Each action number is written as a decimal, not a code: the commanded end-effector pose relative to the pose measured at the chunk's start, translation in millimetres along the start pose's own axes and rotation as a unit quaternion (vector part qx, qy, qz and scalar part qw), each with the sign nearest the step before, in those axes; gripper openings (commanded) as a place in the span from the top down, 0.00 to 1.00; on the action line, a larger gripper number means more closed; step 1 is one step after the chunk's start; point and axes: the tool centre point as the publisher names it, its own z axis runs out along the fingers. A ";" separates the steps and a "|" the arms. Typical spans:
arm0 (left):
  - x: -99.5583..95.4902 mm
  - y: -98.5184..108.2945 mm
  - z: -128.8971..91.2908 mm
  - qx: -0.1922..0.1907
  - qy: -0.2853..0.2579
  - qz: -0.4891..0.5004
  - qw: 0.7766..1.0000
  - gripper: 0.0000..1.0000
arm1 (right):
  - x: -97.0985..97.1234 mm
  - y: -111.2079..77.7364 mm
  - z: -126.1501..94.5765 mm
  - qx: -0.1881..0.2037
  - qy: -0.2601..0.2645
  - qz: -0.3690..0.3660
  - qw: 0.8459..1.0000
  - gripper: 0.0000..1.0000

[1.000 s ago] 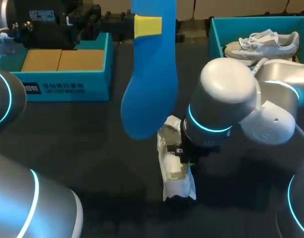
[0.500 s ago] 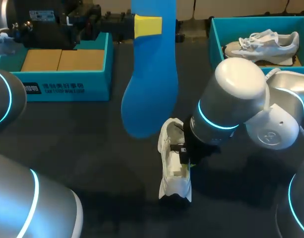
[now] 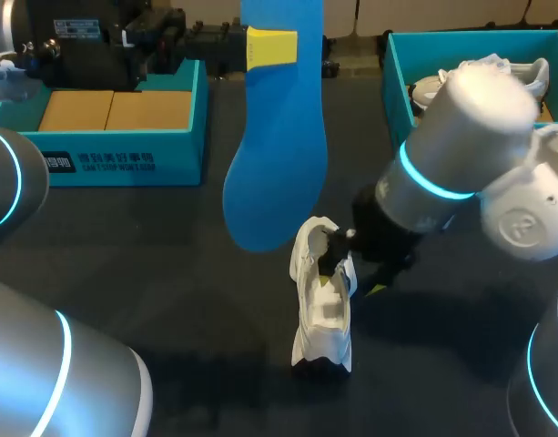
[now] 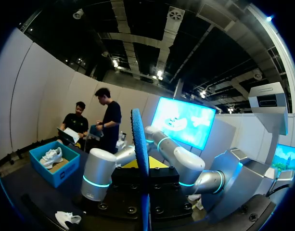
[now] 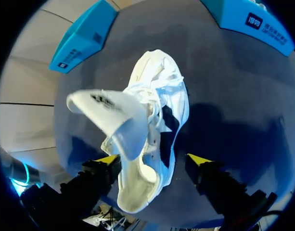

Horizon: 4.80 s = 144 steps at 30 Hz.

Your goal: Take the shoe out of the shoebox, open the shoe tongue, remove and reinsert the insole, then place the shoe into the shoebox

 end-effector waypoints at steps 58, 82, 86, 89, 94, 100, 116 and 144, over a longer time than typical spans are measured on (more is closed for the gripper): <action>-43.3 1.6 -4.3 -0.067 -0.022 0.314 0.947 1.00 | -19.7 56.6 -154.2 0.036 0.423 -0.039 0.904 0.00; -102.9 32.1 -7.5 -0.173 -0.041 0.630 0.756 1.00 | -19.7 56.6 -154.2 0.036 0.423 -0.039 0.904 0.00; -108.7 50.8 -7.7 -0.175 -0.027 0.699 0.692 1.00 | -19.7 56.6 -154.2 0.036 0.423 -0.039 0.904 0.00; -118.0 68.4 -4.6 -0.168 -0.014 0.748 0.642 1.00 | -19.7 56.6 -154.2 0.036 0.423 -0.039 0.904 0.00; -140.0 92.0 2.5 -0.137 -0.005 0.762 0.633 1.00 | -19.7 56.6 -154.2 0.036 0.423 -0.039 0.904 0.00; -153.0 105.1 6.2 -0.128 -0.004 0.773 0.621 1.00 | -19.7 56.6 -154.2 0.036 0.423 -0.039 0.904 0.00; -159.8 159.9 28.4 -0.167 -0.009 0.815 0.555 1.00 | -19.7 56.6 -154.2 0.036 0.423 -0.039 0.904 0.00; -205.1 220.8 34.5 -0.070 -0.085 0.853 0.511 1.00 | -19.7 56.6 -154.2 0.036 0.423 -0.039 0.904 0.00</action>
